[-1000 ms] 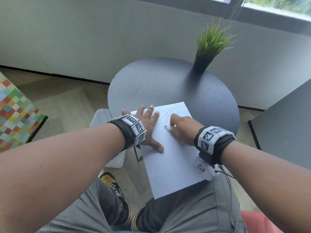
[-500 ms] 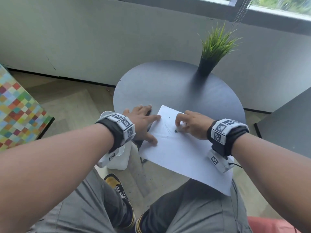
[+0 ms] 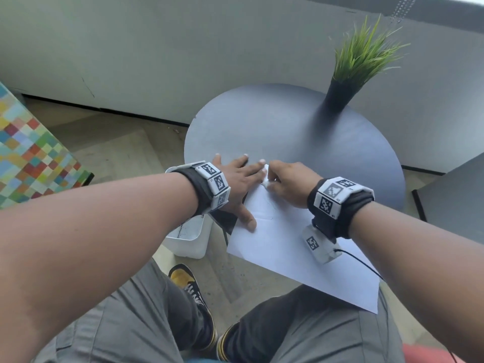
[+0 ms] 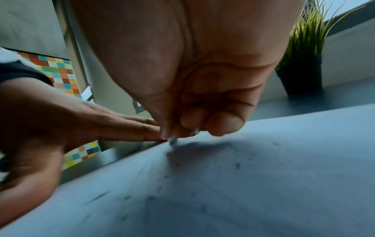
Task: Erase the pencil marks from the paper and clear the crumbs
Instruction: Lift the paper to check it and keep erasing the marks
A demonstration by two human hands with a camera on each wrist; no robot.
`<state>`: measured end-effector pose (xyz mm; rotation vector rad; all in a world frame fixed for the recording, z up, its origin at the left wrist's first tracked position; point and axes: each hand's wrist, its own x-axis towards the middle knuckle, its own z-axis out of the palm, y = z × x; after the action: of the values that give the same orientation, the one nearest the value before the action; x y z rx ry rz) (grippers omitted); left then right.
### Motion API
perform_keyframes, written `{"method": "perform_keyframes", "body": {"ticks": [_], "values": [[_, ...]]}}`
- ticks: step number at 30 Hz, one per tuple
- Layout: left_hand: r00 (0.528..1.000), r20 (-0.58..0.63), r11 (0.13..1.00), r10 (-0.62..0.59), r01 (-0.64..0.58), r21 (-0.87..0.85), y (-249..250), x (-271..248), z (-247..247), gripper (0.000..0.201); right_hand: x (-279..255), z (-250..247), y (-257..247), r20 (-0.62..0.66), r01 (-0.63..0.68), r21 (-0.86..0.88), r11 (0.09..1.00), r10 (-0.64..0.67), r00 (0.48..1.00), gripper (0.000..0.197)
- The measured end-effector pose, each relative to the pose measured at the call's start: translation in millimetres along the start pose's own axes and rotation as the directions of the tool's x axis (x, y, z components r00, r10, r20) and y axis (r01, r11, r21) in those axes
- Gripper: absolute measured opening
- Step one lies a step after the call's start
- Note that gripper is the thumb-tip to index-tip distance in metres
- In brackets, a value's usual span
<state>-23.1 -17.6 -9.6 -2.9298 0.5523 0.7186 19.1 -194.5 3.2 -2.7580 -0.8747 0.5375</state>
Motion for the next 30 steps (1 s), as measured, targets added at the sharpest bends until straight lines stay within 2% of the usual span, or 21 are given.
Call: {"method": "perform_keyframes", "body": {"ticks": [2,3,4,6,8,10,12,13,14,16,17,18,19,20,22,23,24,25,27,28,30], "values": [[1.0,0.02,1.0,0.001,0.0,-0.031,-0.1,-0.3,-1.4,0.139,-10.2,4.8,-9.0,0.145,0.191,-0.013,0.981,-0.187,0.972,0.021],[1.0,0.026,0.999,0.0,0.001,-0.038,-0.1,-0.4,-1.7,0.14,-13.5,6.0,-11.8,0.21,0.26,-0.009,0.966,-0.253,0.945,0.022],[1.0,0.028,0.999,0.0,0.001,-0.039,-0.6,0.0,-1.9,0.139,-11.8,5.1,-12.2,0.22,0.274,-0.009,0.962,-0.266,0.939,0.023],[1.0,0.024,1.0,0.006,-0.005,-0.027,-0.6,0.5,-1.2,0.138,-1.0,-1.9,-6.2,0.109,0.147,-0.018,0.989,-0.145,0.983,0.023],[1.0,0.023,1.0,0.003,-0.003,-0.008,-1.1,1.4,0.4,0.14,4.1,-4.6,0.8,-0.021,0.02,-0.035,0.999,-0.021,1.0,0.021],[0.999,0.033,1.0,0.002,-0.001,-0.024,-1.2,1.4,0.4,0.14,-1.7,1.1,-3.2,0.003,0.104,-0.077,0.992,-0.104,0.995,0.02],[0.999,0.039,0.999,0.005,-0.004,-0.033,-0.6,1.2,-0.2,0.14,-12.0,6.0,-11.3,0.183,0.256,-0.052,0.965,-0.243,0.953,0.022],[0.999,0.042,1.0,0.003,-0.002,-0.03,-0.8,1.6,-0.8,0.14,-14.0,4.7,-12.6,0.242,0.29,-0.032,0.956,-0.275,0.931,0.023],[0.999,0.044,1.0,-0.003,0.004,-0.029,-1.0,2.4,-0.7,0.141,-11.5,1.3,-11.1,0.23,0.278,-0.025,0.96,-0.265,0.936,0.023],[0.999,0.037,1.0,-0.009,0.01,-0.019,-1.2,4.1,0.1,0.142,-1.6,-7.2,-3.5,0.075,0.139,-0.051,0.989,-0.135,0.988,0.023],[0.999,0.04,1.0,-0.012,0.013,-0.017,-0.9,4.2,0.6,0.143,-0.5,-7.5,-0.4,0.001,0.062,-0.074,0.995,-0.062,0.998,0.024],[0.999,0.048,1.0,-0.017,0.018,-0.017,-0.7,4.0,0.6,0.143,-3.5,-5.6,-0.6,-0.031,0.042,-0.094,0.995,-0.045,0.998,0.024],[0.998,0.057,1.0,-0.024,0.025,-0.018,-0.8,4.0,0.6,0.143,-7.0,-1.8,-3.2,-0.008,0.091,-0.118,0.989,-0.093,0.996,0.024],[0.998,0.065,0.999,-0.028,0.029,-0.023,-0.3,3.7,-0.1,0.143,-11.4,2.9,-7.3,0.069,0.165,-0.113,0.98,-0.158,0.985,0.024],[0.996,0.078,0.999,-0.037,0.039,-0.025,2.5,1.5,-3.2,0.144,-18.4,7.8,-13.0,0.243,0.295,-0.059,0.954,-0.273,0.931,0.018],[0.996,0.079,0.999,-0.039,0.041,-0.023,3.4,1.4,-4.1,0.143,-16.2,5.3,-12.7,0.255,0.284,-0.042,0.958,-0.265,0.93,0.018],[0.996,0.077,0.999,-0.038,0.04,-0.026,4.5,1.0,-5.3,0.143,-9.6,1.6,-9.3,0.202,0.233,-0.047,0.971,-0.22,0.954,0.02],[0.996,0.077,0.999,-0.04,0.042,-0.026,5.7,0.5,-6.1,0.142,-3.3,-1.7,-4.6,0.112,0.154,-0.071,0.985,-0.146,0.983,0.023],[0.995,0.082,0.999,-0.049,0.05,-0.016,6.5,-1.0,-6.2,0.14,-0.6,-3.2,-0.3,-0.047,0.04,-0.119,0.992,-0.046,0.998,0.022],[0.995,0.083,0.999,-0.047,0.048,-0.013,7.5,-2.6,-7.6,0.14,-3.1,-1.4,-2.4,-0.042,0.077,-0.132,0.988,-0.083,0.996,0.02],[0.996,0.086,0.999,-0.039,0.039,-0.008,11.7,-7.5,-12.8,0.137,-10.6,2.8,-10.1,0.133,0.238,-0.106,0.966,-0.223,0.966,0.019]]}}
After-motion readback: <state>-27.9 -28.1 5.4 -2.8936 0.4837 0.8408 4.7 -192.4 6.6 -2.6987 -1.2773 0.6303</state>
